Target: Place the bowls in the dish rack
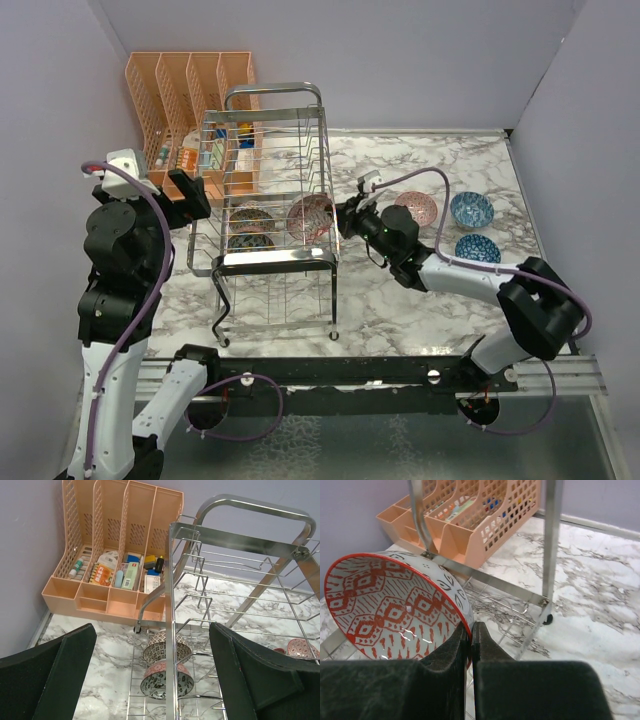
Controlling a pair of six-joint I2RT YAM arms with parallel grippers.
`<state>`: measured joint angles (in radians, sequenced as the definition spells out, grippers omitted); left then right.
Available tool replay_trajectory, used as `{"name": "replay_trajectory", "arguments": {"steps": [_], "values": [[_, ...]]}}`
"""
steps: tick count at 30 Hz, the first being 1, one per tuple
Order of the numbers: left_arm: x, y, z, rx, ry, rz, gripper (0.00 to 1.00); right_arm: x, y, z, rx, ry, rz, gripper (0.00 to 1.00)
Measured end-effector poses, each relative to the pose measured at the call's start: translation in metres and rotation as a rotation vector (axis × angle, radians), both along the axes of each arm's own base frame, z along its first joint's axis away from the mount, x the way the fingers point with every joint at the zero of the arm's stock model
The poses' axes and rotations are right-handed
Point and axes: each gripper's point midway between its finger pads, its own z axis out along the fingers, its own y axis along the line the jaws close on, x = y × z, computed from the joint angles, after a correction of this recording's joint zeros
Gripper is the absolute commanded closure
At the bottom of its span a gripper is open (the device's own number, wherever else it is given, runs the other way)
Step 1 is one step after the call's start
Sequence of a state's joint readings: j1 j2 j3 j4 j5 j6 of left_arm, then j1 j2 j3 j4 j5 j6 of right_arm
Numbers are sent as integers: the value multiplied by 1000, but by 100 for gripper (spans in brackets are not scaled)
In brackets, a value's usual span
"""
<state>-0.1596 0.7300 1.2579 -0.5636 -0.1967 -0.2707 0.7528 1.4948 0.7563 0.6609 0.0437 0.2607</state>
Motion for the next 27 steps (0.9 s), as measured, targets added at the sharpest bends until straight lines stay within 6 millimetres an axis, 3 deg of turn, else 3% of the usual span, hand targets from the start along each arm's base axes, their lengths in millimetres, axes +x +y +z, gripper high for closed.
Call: {"name": "replay_trajectory", "arguments": {"steps": [4, 11, 27], "values": [[-3, 2, 3, -1, -8, 10, 1, -6, 26, -4, -37, -59, 54, 99], [-5, 5, 1, 2, -1, 22, 1, -29, 75, -35, -123, -108, 168, 99], [-7, 8, -6, 18, 27, 39, 1, -57, 126, -45, -173, -273, 313, 99]]}}
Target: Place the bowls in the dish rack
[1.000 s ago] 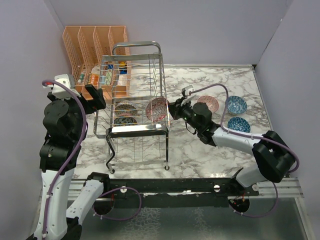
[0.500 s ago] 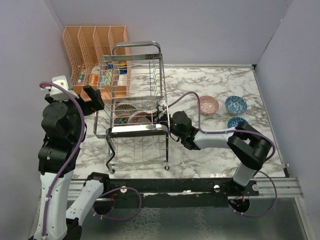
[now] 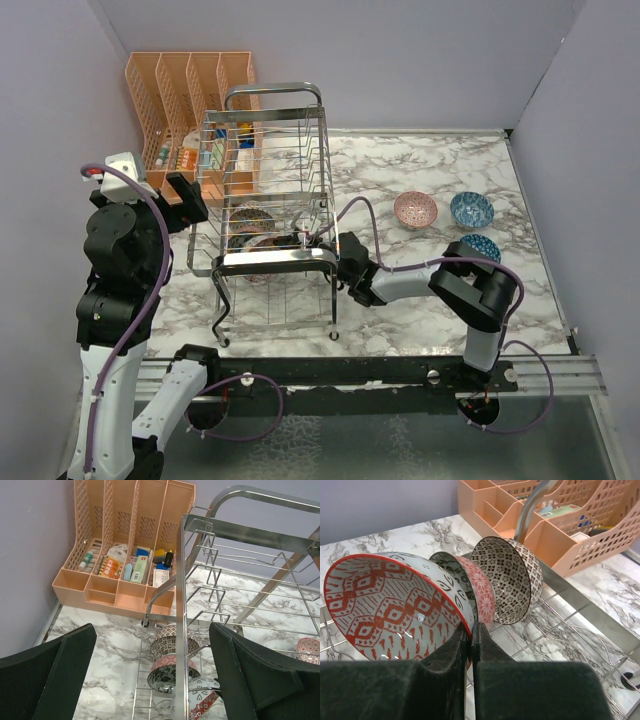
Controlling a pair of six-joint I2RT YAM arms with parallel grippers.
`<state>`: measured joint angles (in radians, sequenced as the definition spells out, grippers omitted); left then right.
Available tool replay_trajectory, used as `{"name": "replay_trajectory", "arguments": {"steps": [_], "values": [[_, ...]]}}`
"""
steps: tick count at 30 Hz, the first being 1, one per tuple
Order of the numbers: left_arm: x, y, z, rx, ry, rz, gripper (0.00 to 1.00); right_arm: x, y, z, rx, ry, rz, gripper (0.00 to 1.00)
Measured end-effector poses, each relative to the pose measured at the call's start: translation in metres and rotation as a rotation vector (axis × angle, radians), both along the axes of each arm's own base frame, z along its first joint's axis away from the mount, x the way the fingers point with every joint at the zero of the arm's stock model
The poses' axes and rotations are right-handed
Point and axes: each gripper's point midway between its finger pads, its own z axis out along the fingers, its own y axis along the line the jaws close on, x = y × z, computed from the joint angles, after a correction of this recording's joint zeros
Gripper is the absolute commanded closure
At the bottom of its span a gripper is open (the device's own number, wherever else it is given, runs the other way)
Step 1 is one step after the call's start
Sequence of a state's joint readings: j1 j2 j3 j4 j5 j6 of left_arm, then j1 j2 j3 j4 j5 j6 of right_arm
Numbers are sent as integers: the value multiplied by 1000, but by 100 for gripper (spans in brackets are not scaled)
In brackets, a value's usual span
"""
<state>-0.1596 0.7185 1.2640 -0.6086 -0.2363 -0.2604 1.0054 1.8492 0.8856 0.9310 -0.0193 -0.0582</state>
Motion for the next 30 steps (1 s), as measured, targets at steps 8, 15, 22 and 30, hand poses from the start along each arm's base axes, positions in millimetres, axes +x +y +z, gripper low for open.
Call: {"name": "replay_trajectory", "arguments": {"steps": [8, 15, 22, 30], "values": [[-1, 3, 1, 10, 2, 11, 1, -8, 17, 5, 14, -64, 56, 99], [-1, 3, 0, 11, 3, 16, 1, -20, 36, 1, 13, -124, 98, 99], [0, 4, 0, 11, 5, 17, 1, -33, 53, -10, -5, -202, 116, 99], [0, 4, 0, 12, 5, 18, 1, -31, 54, -17, 14, -366, -43, 99]]}}
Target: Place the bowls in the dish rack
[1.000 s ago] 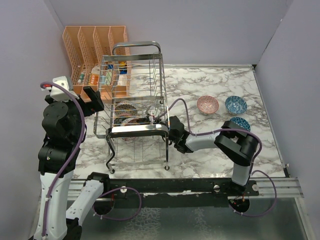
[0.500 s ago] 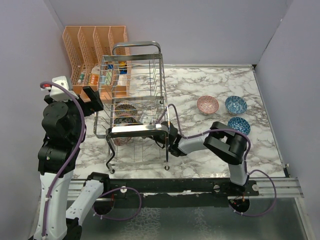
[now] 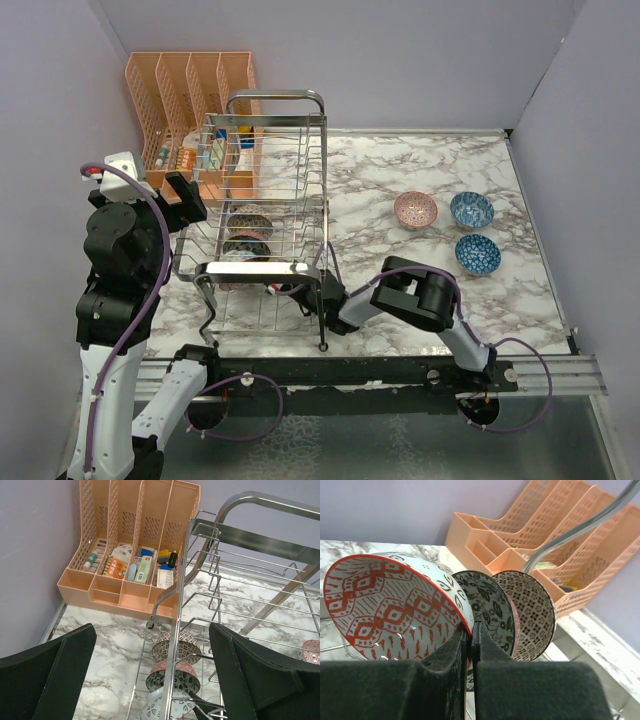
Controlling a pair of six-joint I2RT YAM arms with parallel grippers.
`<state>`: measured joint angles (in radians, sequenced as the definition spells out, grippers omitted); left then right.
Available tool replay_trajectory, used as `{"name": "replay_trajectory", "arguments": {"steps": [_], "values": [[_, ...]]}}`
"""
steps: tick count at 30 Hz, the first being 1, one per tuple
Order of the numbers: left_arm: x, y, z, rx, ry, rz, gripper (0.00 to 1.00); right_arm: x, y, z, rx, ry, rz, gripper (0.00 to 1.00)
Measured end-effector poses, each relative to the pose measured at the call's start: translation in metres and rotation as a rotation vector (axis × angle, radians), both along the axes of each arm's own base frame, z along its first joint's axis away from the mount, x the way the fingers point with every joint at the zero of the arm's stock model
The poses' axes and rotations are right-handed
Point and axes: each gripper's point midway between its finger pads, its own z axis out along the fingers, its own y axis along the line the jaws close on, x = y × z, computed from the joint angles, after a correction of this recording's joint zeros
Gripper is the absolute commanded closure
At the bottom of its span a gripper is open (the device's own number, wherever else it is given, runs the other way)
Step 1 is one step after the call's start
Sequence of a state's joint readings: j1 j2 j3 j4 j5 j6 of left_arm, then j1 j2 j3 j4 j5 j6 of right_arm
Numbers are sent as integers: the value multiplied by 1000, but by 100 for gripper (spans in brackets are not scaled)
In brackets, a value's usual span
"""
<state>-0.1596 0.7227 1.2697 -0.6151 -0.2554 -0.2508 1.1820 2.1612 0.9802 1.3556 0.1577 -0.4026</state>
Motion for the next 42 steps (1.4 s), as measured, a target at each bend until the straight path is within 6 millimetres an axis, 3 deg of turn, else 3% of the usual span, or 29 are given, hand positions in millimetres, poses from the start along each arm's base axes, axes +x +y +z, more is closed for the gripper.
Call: {"name": "replay_trajectory", "arguments": {"steps": [8, 16, 22, 27, 34, 39, 42], "values": [[0, 0, 0, 5, 1, 0, 1, -7, 3, -9, -11, -64, -64, 98], [0, 0, 0, 6, 1, -1, 1, -7, 3, -14, -27, -51, -65, 66], [0, 0, 0, 7, 1, -1, 1, -6, 2, -15, -41, -60, -74, 57], [1, 0, -1, 7, 5, -1, 1, -3, -2, -13, -42, -79, -98, 33], [2, 0, -2, 8, 8, -1, 1, -8, -10, -20, -73, -98, -110, 27], [3, 0, -3, 8, 12, -1, 1, -18, -9, -22, -90, -108, -63, 7], [4, 0, -3, 8, 13, -1, 1, -24, -11, -18, -91, -117, -28, 2]]}}
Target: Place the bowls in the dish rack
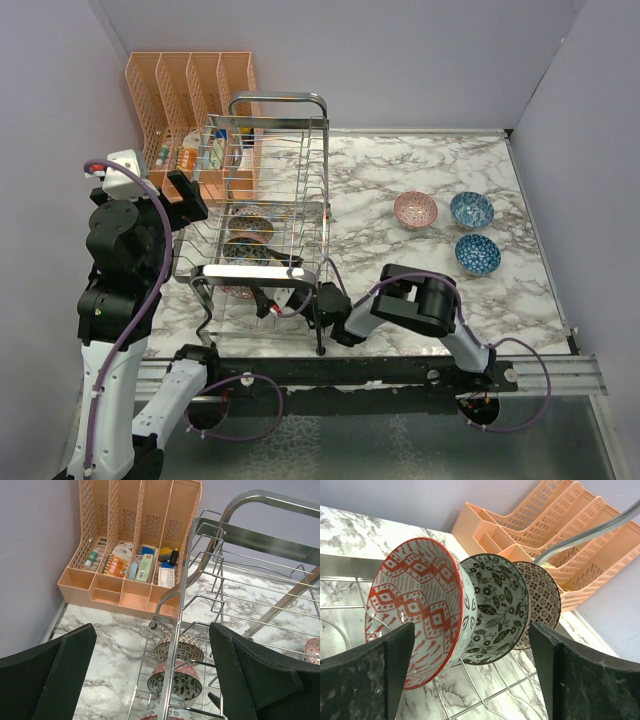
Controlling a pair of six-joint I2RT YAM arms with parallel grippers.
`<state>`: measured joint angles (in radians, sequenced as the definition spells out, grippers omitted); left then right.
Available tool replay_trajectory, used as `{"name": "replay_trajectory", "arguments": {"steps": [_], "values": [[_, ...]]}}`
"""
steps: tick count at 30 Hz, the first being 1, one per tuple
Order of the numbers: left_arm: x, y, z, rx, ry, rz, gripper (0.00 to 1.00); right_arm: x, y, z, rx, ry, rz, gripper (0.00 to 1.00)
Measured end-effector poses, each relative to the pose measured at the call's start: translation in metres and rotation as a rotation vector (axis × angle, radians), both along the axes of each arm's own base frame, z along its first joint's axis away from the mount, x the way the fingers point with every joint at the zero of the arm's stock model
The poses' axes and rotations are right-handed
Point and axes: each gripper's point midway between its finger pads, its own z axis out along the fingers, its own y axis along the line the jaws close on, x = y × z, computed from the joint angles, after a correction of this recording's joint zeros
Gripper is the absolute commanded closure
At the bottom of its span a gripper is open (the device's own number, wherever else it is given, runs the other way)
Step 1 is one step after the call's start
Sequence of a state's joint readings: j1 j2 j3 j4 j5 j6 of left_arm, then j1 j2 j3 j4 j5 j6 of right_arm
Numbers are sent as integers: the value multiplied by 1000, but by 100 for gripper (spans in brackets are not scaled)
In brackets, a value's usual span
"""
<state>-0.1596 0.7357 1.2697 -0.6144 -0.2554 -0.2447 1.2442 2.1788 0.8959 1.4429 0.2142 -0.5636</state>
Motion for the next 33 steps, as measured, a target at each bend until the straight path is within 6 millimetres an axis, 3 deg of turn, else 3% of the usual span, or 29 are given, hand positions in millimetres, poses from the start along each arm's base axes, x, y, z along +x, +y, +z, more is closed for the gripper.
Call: {"name": "replay_trajectory", "arguments": {"steps": [10, 19, 33], "values": [[1, 0, 0, -3, 2, 0, 1, 0, -9, -10, -2, 59, 63, 0], [2, -1, -1, -6, 3, 1, 1, 6, -14, 25, 89, 94, 129, 0], [2, -1, -1, -7, 2, 1, 1, -4, -30, 47, 145, 156, 166, 0]]}}
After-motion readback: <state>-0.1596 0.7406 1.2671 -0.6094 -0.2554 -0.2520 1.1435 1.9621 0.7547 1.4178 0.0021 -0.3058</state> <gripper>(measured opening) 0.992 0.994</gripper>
